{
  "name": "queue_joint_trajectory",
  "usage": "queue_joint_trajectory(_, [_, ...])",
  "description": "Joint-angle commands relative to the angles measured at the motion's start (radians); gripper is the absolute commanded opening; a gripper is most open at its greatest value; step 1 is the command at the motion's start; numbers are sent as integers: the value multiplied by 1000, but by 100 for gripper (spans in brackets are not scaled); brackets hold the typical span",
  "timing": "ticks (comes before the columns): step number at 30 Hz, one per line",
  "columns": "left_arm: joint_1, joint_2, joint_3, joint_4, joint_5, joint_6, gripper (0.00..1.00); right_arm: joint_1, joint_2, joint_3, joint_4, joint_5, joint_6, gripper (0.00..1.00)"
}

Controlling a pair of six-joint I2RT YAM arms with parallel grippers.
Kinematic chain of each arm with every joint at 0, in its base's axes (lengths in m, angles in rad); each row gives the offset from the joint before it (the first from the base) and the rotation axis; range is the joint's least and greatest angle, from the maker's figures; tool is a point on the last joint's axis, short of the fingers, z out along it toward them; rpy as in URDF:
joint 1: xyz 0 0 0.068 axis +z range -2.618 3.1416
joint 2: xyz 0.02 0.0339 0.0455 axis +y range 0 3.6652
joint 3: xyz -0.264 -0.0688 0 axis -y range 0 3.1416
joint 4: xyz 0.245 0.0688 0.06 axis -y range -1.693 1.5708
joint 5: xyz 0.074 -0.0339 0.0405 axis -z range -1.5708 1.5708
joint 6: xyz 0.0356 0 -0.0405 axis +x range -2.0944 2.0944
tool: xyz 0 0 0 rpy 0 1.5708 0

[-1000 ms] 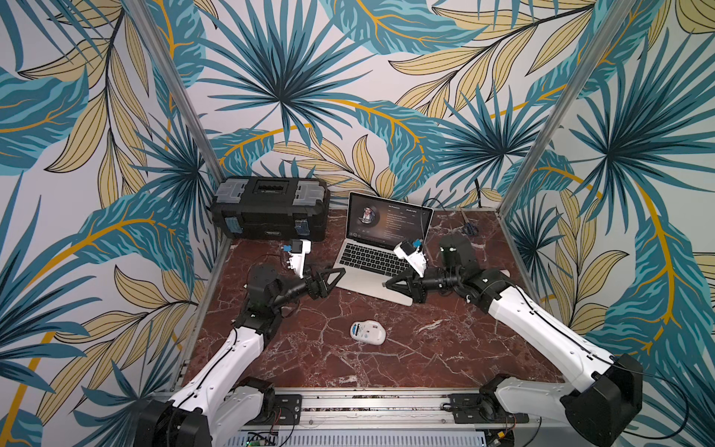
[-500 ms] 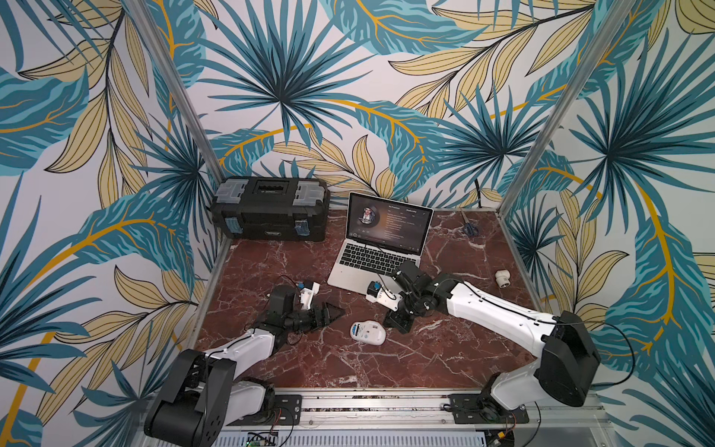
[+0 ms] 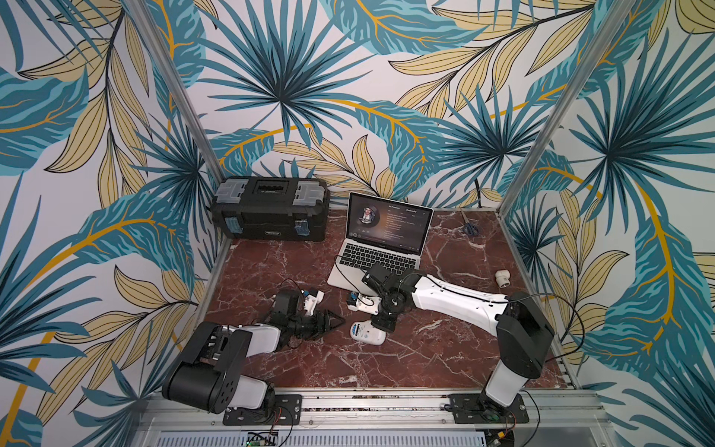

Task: Remove the wireless mouse receiver from the laptop
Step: Insert the USB plug into the mouse.

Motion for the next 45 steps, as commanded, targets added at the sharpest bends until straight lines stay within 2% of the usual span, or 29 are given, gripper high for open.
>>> queue_joint_trajectory(1, [-2, 34, -37, 37, 8, 23, 69, 4, 19, 26, -27, 33, -31, 0])
queue_joint_trajectory(22, [-49, 130, -18, 121, 28, -3, 64, 4, 60, -5, 34, 36, -41, 0])
queue_joint_trajectory(45, [-75, 142, -14, 151, 27, -29, 57, 4, 47, -71, 43, 55, -33, 0])
